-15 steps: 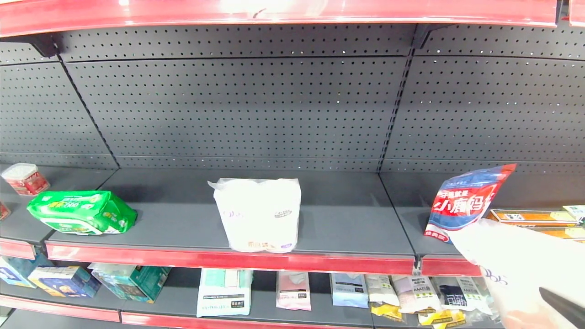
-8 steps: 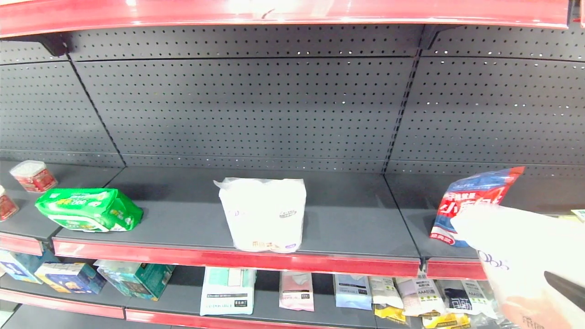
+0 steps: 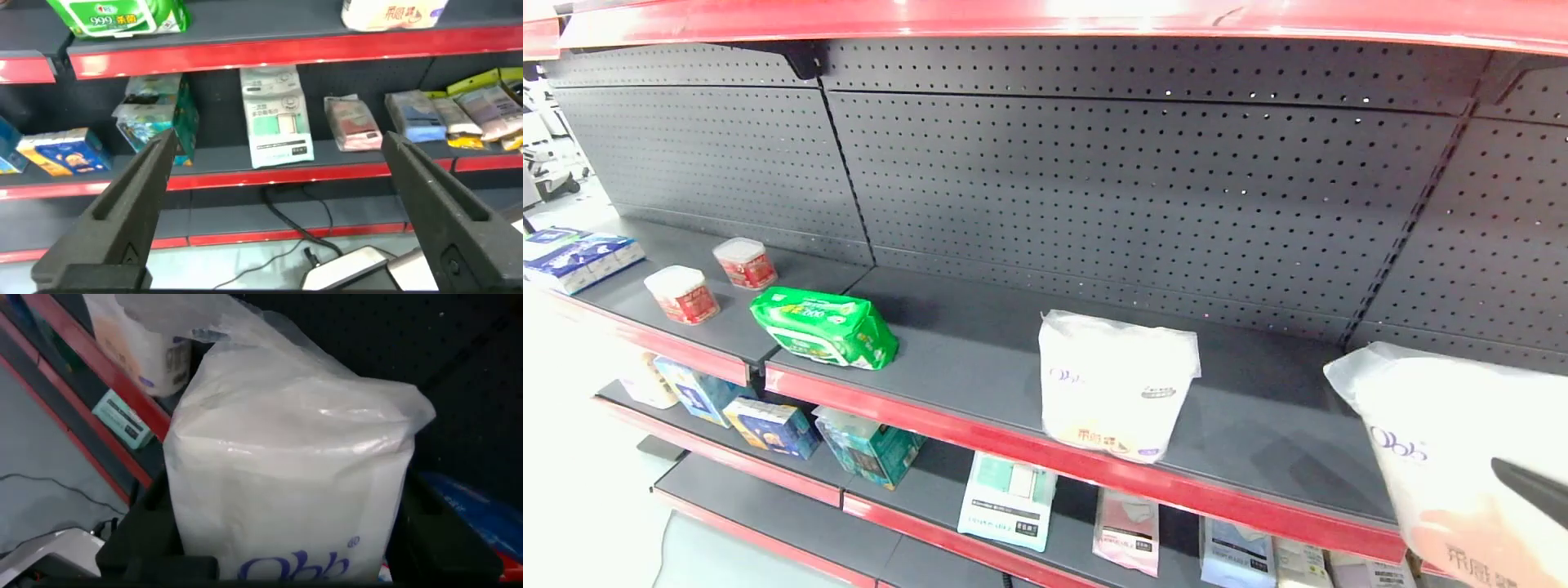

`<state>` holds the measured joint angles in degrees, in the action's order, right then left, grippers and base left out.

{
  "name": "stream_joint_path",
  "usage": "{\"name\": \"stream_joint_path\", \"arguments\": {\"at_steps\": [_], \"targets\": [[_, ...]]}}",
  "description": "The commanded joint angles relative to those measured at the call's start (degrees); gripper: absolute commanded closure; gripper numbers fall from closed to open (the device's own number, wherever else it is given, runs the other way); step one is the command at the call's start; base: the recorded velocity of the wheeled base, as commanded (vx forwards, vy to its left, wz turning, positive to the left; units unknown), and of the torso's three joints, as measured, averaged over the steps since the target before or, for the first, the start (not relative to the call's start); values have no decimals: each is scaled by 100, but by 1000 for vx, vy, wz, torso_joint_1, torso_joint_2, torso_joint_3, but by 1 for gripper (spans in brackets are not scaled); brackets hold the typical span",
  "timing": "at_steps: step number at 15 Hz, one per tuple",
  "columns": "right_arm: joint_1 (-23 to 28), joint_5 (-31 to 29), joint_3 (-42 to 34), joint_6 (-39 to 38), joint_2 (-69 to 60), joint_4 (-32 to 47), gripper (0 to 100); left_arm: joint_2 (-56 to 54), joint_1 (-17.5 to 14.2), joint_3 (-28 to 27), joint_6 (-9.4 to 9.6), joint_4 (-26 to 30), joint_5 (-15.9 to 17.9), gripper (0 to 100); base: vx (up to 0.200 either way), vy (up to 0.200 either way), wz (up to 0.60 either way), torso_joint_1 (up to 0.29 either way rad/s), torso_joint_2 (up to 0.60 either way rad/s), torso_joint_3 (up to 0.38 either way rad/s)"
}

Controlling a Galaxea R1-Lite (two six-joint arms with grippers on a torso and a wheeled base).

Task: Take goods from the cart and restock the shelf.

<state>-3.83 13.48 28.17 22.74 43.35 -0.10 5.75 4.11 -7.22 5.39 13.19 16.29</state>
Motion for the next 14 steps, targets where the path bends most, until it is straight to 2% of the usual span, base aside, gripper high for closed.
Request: {"name": "stream_joint_path", "arguments": {"at_steps": [1, 2, 3, 5, 6, 7, 8, 9, 11, 14], "targets": [[-13, 146, 584, -270, 780, -34, 100, -39, -7, 1, 6, -9, 15, 0, 0, 0, 0, 0, 0, 0], [-22, 155, 690, -331, 1000, -87, 100, -39, -7, 1, -3, -9, 41, 0, 0, 0, 0, 0, 0, 0], [-22, 163, 725, -542, 1457, -579, 100, -39, -7, 1, -73, -9, 24, 0, 0, 0, 0, 0, 0, 0], [-83, 269, 734, -815, 2055, -1405, 100, -39, -7, 19, -99, -27, -82, 0, 0, 0, 0, 0, 0, 0], [-136, 357, 725, -815, 2292, -1563, 100, -57, -42, 19, -99, -27, -240, 0, 0, 0, 0, 0, 0, 0], [-145, 366, 725, -815, 2301, -1563, 100, -66, -50, 19, -99, -27, -258, 0, 0, 0, 0, 0, 0, 0], [-206, 427, 760, -832, 2635, -1599, 100, -250, -639, 19, -275, -36, -565, 0, 0, 0, 0, 0, 0, 0], [-206, 436, 769, -832, 2767, -1651, 100, -268, -569, 27, -389, -71, -802, 0, 0, 0, 0, 0, 0, 0], [-206, 436, 777, -832, 2898, -1748, 100, -435, -516, 98, -460, -229, -1110, 0, 0, 0, 0, 0, 0, 0], [-206, 436, 804, -832, 3030, -1862, 100, -575, -464, 98, -512, -247, -1128, 0, 0, 0, 0, 0, 0, 0]]}}
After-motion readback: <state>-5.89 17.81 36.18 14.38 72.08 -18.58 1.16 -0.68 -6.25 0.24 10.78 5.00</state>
